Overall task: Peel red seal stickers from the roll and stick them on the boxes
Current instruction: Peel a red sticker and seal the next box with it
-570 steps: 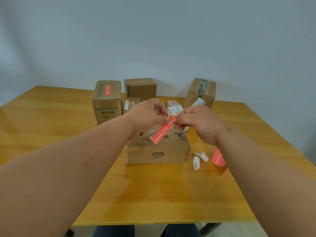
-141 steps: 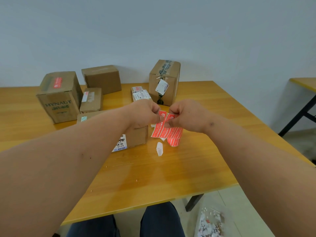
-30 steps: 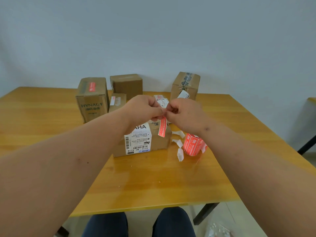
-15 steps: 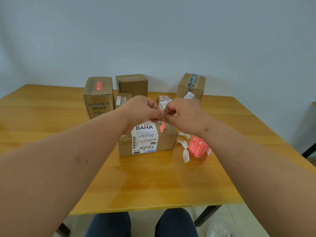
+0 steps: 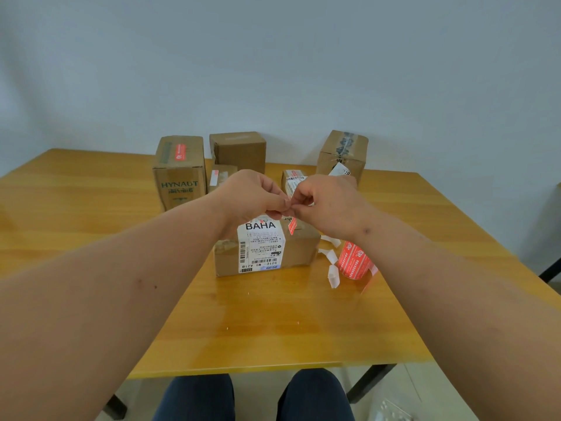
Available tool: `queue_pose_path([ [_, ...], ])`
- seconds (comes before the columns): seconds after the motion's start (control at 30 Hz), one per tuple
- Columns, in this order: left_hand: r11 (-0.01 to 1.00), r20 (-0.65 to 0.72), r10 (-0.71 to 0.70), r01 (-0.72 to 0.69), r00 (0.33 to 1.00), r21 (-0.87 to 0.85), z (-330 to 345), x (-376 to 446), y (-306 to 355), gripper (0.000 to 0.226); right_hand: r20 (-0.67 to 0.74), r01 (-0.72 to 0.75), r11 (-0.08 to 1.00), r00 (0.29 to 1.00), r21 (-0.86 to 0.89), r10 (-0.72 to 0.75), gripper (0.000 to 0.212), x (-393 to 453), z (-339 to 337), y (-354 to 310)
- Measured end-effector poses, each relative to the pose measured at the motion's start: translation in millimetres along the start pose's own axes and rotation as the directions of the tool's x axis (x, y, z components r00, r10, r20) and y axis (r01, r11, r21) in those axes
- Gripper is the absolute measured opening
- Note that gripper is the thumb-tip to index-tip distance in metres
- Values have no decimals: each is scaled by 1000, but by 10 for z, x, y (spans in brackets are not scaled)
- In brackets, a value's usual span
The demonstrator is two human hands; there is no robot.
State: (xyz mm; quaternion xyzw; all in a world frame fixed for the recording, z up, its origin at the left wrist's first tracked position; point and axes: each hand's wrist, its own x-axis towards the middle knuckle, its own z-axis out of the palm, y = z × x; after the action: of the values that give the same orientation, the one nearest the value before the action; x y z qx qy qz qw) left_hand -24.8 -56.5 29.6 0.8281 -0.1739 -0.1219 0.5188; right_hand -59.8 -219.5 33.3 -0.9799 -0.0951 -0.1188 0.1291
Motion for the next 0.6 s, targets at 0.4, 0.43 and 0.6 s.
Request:
queue_pose_path([
  [0.4,999,-21,2,-1,1000,32,5,6,28,5,-23,-16,1000,1000,7,16,15,-4,-7,30],
  [0.43,999,-17,4,-3,1000,38,8,11,22,5,-18,-19,1000,1000,7,19,15,-4,-12,30],
  [0.6,998,-4,20,-19,1000,64,19,21,-1,3,8,-28,1000,1000,9,28,14,-6,-25,11],
])
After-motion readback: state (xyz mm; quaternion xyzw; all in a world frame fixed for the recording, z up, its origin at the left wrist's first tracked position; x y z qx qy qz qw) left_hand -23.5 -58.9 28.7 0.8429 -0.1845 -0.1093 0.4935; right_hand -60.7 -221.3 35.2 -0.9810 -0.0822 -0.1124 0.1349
